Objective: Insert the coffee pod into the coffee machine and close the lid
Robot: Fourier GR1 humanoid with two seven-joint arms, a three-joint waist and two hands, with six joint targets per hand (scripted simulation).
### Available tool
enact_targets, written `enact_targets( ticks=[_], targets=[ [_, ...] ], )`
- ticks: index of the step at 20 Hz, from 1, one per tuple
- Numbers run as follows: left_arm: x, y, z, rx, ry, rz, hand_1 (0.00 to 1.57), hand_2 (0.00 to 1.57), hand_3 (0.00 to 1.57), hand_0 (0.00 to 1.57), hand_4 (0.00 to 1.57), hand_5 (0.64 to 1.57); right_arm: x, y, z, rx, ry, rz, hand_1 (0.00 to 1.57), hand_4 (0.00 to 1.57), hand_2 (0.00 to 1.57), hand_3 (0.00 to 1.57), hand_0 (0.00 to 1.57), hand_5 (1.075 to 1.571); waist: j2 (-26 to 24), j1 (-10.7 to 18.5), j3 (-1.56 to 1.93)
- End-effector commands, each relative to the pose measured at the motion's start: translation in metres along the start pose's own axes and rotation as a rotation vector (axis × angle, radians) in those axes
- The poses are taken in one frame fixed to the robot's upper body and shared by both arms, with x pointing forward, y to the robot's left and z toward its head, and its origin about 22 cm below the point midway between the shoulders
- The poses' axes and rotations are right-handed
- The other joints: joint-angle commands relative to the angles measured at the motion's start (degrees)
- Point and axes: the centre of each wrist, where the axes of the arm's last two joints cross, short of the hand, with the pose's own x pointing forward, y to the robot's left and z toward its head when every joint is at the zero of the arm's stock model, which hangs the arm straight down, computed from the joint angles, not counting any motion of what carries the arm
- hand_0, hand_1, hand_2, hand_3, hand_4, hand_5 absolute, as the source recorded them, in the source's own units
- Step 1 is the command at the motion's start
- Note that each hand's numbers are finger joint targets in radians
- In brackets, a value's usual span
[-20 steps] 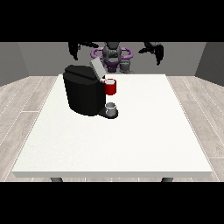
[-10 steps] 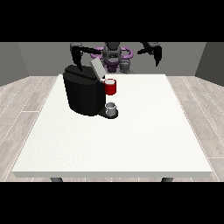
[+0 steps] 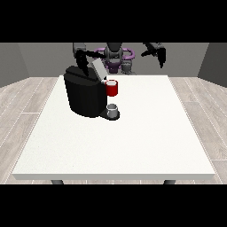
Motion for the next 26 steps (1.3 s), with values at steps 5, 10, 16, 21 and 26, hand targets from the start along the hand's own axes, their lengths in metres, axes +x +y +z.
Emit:
enact_targets(
  ticks=[5,10,16,21,26],
  targets=[
    [0.018,0.005,0.0,0.056,-0.024,-0.035,0.0,0.0,0.0,0.0,0.33,1.571,0.028,0.024,-0.018,0.066,-0.039,0.029,0.0,0.17,0.0,0.0,0.0,1.571,2.42,-0.79,0.01],
    [0.02,0.012,0.007,0.07,-0.012,-0.07,0.0,0.0,0.0,0.0,0.36,1.571,0.013,0.026,-0.014,0.064,-0.09,0.091,0.0,0.2,0.0,0.0,0.0,1.571,3.77,-1.05,0.02],
    [0.004,0.012,0.014,0.035,0.023,-0.048,0.0,0.0,0.0,0.0,0.37,1.571,0.07,0.053,-0.03,0.128,-0.121,0.143,0.0,0.1,0.0,0.0,0.0,1.571,2.85,1.29,-0.01],
    [0.027,-0.002,-0.004,-0.012,-0.035,-0.054,0.0,0.0,0.0,0.0,0.36,1.571,0.087,0.065,-0.036,0.112,-0.169,0.134,0.0,0.0,0.0,0.0,0.0,1.571,4.98,4.93,0.02],
    [0.025,-0.007,-0.011,-0.03,-0.063,-0.066,0.0,0.0,0.0,0.0,0.33,1.571,0.11,0.082,-0.035,0.11,-0.258,0.232,0.0,0.1,0.0,0.0,0.0,1.571,7.78,5.61,-0.03]
  ],
)
